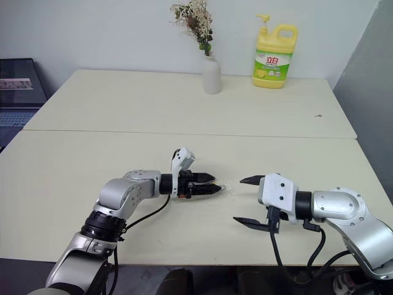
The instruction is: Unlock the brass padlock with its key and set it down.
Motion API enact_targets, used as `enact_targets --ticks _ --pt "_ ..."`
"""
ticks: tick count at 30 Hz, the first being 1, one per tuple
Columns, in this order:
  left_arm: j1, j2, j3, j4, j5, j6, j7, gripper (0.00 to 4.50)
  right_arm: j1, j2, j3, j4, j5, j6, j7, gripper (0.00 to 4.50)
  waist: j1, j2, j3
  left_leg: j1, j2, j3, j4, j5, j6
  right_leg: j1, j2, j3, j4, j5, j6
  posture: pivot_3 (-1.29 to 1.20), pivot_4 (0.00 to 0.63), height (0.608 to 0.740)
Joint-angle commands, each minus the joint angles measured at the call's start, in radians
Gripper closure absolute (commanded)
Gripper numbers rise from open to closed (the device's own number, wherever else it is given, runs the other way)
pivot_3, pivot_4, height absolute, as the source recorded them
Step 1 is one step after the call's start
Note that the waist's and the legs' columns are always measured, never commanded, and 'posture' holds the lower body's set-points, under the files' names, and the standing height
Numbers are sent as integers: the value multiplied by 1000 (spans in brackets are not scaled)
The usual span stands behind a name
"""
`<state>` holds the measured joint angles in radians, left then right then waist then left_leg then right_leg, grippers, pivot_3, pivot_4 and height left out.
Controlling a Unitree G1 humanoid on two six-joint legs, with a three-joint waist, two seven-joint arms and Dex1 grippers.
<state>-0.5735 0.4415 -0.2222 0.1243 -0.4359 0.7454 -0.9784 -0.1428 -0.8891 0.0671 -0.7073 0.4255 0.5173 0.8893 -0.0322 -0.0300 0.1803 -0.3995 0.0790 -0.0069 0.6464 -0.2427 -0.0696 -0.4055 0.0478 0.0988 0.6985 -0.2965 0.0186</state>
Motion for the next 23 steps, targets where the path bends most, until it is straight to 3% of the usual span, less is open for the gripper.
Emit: enact_targets --ticks 1,6,12,23 --pt "-11 28 27 -27 21 -61 -17 615 2 1 2 -16 -10 1 -5 0 0 0 0 0 0 0 0 0 0 0 0 0 0 0 0 0 150 740" --pt "40 165 96 -139 92 -244 -25 615 23 0 -6 9 -22 1 -5 0 -4 0 0 0 0 0 0 0 0 0 0 0 0 0 0 0 150 740" --pt "218 333 191 -358 106 -300 -28 615 28 -1 -32 45 -14 -4 1 0 0 0 0 0 1 1 -1 0 0 -1 -1 1 -1 0 0 0 150 740" --pt "487 415 346 -562 21 -316 -62 615 -37 -28 -69 169 19 -25 101 0 0 0 0 1 1 3 -1 0 0 -1 -1 1 -1 0 0 0 150 740"
